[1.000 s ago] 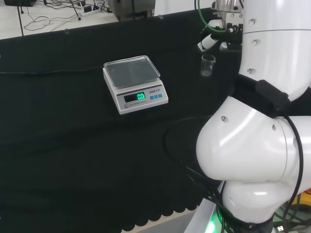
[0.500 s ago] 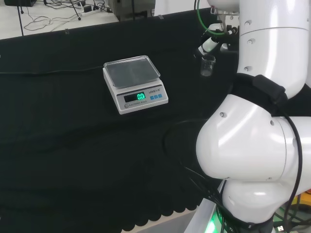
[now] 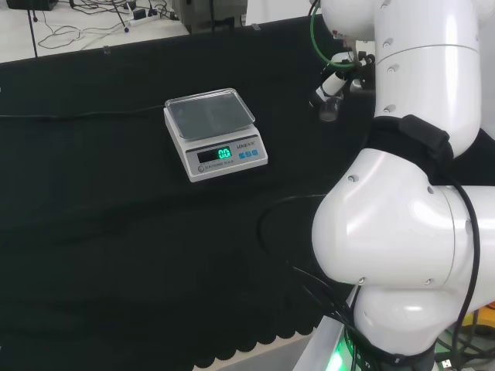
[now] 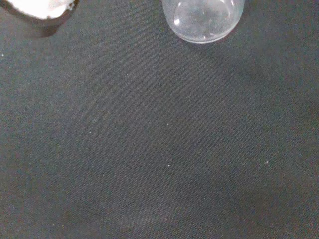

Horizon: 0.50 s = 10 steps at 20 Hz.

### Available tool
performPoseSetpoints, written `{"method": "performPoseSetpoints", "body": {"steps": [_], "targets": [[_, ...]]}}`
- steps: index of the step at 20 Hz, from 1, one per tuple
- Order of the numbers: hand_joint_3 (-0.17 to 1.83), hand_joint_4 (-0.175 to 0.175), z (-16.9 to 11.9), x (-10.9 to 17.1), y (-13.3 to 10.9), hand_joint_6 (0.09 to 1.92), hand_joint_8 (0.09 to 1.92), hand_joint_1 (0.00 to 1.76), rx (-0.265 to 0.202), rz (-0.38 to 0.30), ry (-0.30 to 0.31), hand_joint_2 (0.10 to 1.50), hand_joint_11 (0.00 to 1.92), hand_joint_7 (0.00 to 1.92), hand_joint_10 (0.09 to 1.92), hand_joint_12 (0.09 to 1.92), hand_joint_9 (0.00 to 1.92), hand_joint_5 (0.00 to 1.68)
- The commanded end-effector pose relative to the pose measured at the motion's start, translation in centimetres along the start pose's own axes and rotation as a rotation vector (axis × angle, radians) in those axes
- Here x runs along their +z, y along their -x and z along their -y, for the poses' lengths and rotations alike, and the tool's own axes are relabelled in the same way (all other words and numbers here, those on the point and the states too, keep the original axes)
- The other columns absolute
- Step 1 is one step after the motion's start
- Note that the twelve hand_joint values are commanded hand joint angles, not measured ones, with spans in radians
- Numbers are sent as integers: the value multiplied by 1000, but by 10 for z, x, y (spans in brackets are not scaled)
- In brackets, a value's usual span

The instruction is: Pick up the beaker.

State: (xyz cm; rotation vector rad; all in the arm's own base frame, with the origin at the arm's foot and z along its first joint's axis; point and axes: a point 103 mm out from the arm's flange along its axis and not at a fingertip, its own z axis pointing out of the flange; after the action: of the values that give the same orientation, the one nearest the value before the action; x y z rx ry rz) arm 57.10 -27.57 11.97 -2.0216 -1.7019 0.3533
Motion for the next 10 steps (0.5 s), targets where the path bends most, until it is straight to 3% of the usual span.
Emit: {"method": "performPoseSetpoints", "body": {"steps": [1, 6, 10], "targets": [[292, -5, -9, 9, 13, 87, 620, 703, 7, -19, 0, 709, 0, 151, 848, 1501, 130, 426], [336, -7, -18, 14, 20, 87, 630, 787, 15, -16, 27, 709, 65, 191, 824, 1508, 195, 457], [448, -12, -22, 15, 20, 89, 646, 938, 1, 4, 132, 691, 338, 312, 781, 1397, 381, 574]]}}
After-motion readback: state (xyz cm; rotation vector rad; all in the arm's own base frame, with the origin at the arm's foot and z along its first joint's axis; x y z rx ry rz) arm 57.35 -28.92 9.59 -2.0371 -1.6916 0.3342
